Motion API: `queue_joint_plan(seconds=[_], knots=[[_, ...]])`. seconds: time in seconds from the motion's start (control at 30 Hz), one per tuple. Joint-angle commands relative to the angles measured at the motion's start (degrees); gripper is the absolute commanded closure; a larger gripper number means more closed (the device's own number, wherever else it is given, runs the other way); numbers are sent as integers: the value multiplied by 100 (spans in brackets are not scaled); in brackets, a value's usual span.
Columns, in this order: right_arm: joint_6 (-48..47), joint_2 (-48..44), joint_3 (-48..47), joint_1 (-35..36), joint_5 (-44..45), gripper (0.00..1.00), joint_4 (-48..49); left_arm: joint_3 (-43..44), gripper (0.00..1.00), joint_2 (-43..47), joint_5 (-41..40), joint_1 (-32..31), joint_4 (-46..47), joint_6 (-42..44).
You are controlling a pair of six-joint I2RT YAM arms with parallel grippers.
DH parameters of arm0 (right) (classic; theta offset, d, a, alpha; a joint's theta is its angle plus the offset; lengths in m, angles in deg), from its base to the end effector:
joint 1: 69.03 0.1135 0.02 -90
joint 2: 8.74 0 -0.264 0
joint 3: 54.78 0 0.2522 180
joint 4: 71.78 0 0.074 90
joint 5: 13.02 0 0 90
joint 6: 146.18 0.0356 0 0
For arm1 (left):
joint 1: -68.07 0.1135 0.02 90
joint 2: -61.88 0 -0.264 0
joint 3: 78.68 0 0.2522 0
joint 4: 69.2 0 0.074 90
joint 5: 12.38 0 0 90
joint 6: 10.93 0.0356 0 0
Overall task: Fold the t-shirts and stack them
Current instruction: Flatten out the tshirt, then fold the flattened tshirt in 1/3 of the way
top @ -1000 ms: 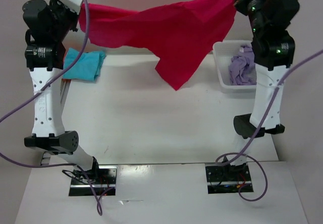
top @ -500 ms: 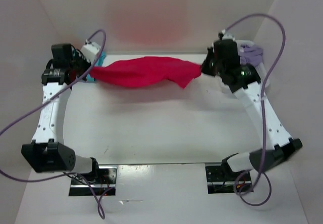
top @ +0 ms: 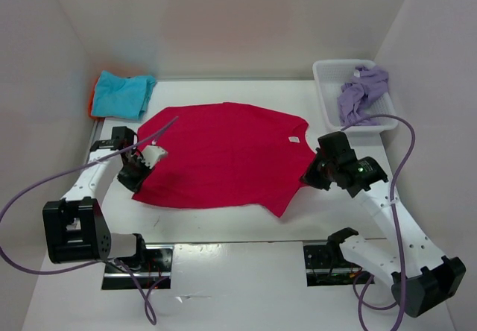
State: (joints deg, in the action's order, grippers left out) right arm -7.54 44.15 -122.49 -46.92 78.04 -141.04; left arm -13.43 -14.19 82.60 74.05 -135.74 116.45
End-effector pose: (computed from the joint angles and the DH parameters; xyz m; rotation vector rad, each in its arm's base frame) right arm 0.1561 0.0627 0.2994 0.6011 2.5163 0.4608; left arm 0.2272 0.0207 0.2156 0.7995 2.7926 0.0015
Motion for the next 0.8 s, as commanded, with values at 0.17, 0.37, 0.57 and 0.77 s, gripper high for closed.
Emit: queue_joint_plan(seconds=[0.17,0.37,0.57,0.77], knots=[[217,141,61,30,79,100,-128,55,100,-153,-304,79,-163,-231],[-389,1317,-632,-136,518,100,512,493,100,-759,-418,193,-93,-416],[-1172,2735,-1626,-655,632,100,1304,1258,100,-1067,-59,246,-93,-802],[-1665,3719,-2567,-972,571,100,1437,1531,100,-1585,240,500,-93,-970]])
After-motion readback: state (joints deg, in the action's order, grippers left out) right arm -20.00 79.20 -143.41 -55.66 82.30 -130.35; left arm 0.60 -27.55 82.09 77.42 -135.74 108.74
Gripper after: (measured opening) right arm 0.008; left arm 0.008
